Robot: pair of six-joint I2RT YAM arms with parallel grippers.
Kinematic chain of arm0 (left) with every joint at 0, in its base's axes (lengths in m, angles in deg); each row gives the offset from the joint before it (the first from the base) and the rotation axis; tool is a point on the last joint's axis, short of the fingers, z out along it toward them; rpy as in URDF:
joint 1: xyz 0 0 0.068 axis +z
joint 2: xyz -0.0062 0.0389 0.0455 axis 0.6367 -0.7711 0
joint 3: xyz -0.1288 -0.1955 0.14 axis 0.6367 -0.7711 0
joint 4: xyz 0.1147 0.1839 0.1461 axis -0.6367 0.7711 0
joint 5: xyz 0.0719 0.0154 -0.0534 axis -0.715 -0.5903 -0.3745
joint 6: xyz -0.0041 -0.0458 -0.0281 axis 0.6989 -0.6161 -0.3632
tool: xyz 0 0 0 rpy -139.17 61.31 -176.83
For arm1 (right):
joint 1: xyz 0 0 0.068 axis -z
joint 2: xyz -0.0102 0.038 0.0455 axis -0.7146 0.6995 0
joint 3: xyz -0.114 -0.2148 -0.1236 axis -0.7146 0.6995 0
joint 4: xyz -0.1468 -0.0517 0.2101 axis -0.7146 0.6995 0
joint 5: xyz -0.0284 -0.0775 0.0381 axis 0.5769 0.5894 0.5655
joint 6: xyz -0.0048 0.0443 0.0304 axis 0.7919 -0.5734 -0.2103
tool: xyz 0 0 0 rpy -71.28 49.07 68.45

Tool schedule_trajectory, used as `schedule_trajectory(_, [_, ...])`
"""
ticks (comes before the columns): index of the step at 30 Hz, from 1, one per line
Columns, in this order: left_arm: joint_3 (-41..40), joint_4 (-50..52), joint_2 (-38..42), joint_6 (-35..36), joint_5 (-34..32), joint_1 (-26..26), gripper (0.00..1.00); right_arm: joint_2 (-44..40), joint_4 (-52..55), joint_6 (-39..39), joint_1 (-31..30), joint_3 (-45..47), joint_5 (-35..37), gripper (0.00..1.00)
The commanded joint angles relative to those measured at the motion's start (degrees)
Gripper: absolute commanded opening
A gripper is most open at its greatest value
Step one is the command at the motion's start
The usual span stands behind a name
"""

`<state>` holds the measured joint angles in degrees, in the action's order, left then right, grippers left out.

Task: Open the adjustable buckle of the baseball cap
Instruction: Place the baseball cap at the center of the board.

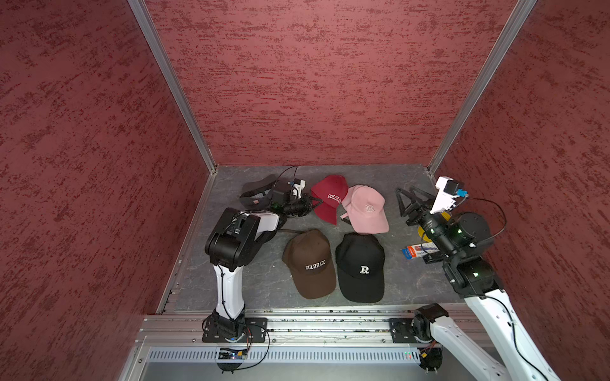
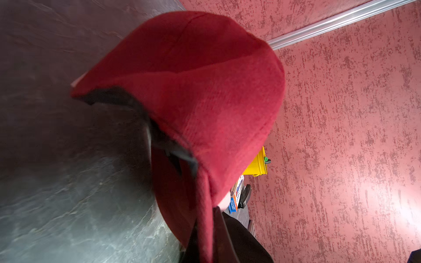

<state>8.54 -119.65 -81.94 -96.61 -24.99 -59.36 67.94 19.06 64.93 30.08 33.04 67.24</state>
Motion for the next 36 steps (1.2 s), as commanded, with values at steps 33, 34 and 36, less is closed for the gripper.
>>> schedule_trajectory(33, [13.9, 57.0, 11.5, 24.2, -51.0, -13.2, 1.0, 1.1, -4.5, -1.4, 0.1, 3.6, -5.1, 0.6])
schedule_trajectory(34, [14.2, 57.6, 12.6, 25.2, -52.4, -13.7, 1.0, 1.1, -4.4, -1.2, 0.1, 3.4, -5.1, 0.6])
schedule_trajectory(36, [15.3, 59.4, 15.0, 27.3, -53.8, -14.2, 1.0, 0.9, -4.1, -0.7, 0.1, 3.2, -5.2, 0.6])
